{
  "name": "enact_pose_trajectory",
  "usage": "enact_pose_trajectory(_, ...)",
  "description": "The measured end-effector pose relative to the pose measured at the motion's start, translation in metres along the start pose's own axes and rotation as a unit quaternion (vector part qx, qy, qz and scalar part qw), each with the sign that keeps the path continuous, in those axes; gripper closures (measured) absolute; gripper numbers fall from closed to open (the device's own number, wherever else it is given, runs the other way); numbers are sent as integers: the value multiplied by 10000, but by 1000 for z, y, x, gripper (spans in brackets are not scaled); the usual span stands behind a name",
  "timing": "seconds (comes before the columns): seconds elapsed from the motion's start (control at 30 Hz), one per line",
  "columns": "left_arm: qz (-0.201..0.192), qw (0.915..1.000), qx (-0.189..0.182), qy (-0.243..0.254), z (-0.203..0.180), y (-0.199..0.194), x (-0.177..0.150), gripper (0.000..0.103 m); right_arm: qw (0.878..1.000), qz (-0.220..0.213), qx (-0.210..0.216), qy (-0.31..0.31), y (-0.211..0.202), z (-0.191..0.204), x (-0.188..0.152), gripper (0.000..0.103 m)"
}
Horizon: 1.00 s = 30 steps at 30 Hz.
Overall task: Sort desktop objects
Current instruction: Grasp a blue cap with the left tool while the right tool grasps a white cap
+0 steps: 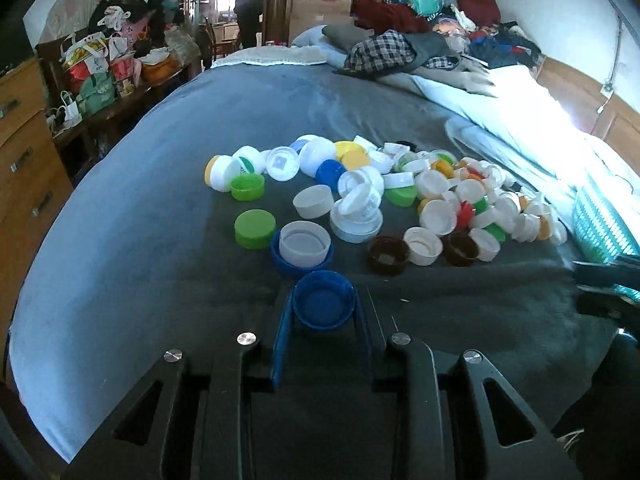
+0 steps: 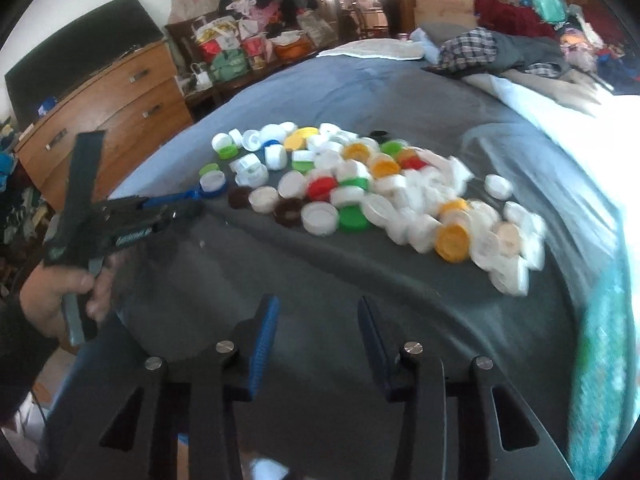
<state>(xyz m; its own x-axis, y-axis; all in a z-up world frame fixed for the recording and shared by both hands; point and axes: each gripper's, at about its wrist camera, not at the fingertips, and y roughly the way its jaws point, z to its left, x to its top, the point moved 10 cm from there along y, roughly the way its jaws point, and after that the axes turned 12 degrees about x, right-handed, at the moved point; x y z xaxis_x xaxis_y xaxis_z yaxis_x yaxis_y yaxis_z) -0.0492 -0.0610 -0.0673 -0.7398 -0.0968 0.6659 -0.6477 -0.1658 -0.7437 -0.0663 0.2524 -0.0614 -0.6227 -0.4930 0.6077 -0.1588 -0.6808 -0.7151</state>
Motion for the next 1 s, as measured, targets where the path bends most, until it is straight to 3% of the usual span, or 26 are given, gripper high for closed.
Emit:
enact_pose_trajectory(0.13, 89, 9998, -90, -136, 5, 0, -1, 78, 9990, 124, 334, 282, 44, -5, 18, 58)
enact_pose_trajectory(0.3, 184, 9995, -137, -211, 8, 2, -2, 78, 9997, 170, 1, 194, 78, -20, 29, 61)
enact_pose_trajectory(0.53, 178, 9994, -204, -219, 5, 9, 2, 78, 9998, 138, -128, -57, 86, -22, 46, 67)
enact_pose_trajectory(0.57, 185, 9993, -211, -230, 4, 10, 2, 78, 9998, 104, -143, -123, 85, -21, 48, 64)
enact_pose_trajectory(0.6, 199, 9993, -214, -230, 4, 12, 3, 78, 9995, 82, -212, -206, 86, -22, 49, 52)
enact_pose_trajectory(0.63, 201, 9993, -218, -225, 3, 12, 3, 78, 9994, 106, -253, -228, 87, -24, 49, 51)
enact_pose_trajectory(0.87, 227, 9990, -235, -294, 3, 13, 0, 78, 9994, 186, -204, -204, 96, -28, 50, 54)
enact_pose_trajectory(0.93, 235, 9987, -221, -393, 6, 13, 0, 78, 9993, 202, -225, -222, 96, -27, 51, 69)
enact_pose_trajectory(1.0, 241, 9982, -242, -484, 8, 12, 0, 78, 9996, 189, -137, -142, 92, -24, 51, 69)
